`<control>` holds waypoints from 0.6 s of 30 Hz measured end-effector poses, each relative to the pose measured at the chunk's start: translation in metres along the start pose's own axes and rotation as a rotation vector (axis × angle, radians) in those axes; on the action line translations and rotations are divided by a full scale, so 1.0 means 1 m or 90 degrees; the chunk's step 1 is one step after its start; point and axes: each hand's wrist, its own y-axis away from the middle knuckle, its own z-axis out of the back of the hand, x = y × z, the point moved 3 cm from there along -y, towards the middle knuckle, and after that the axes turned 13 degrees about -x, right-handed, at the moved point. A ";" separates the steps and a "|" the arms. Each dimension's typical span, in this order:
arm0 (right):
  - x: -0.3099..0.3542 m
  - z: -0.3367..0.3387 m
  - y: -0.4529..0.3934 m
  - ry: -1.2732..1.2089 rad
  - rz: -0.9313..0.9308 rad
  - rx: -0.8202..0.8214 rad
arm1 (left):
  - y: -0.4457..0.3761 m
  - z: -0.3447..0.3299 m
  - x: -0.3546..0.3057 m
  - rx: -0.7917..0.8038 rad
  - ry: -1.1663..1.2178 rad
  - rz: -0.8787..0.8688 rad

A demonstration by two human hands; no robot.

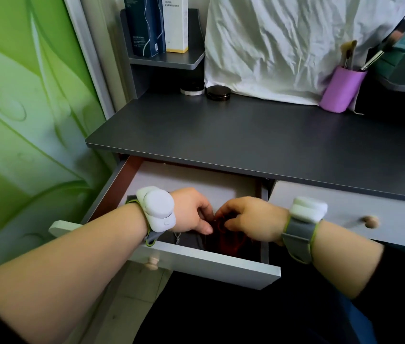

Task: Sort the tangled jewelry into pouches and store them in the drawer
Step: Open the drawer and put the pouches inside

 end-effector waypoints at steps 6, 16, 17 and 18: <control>-0.001 -0.004 -0.003 0.132 0.044 -0.008 | 0.003 0.000 0.006 -0.005 -0.001 0.013; 0.023 0.013 0.022 0.120 0.193 -0.038 | 0.040 0.032 0.020 0.002 0.049 -0.030; 0.026 0.012 0.027 0.107 0.207 -0.021 | 0.047 0.034 0.022 0.026 0.053 -0.027; 0.029 0.011 0.031 0.099 0.217 -0.001 | 0.054 0.035 0.025 0.049 0.057 -0.023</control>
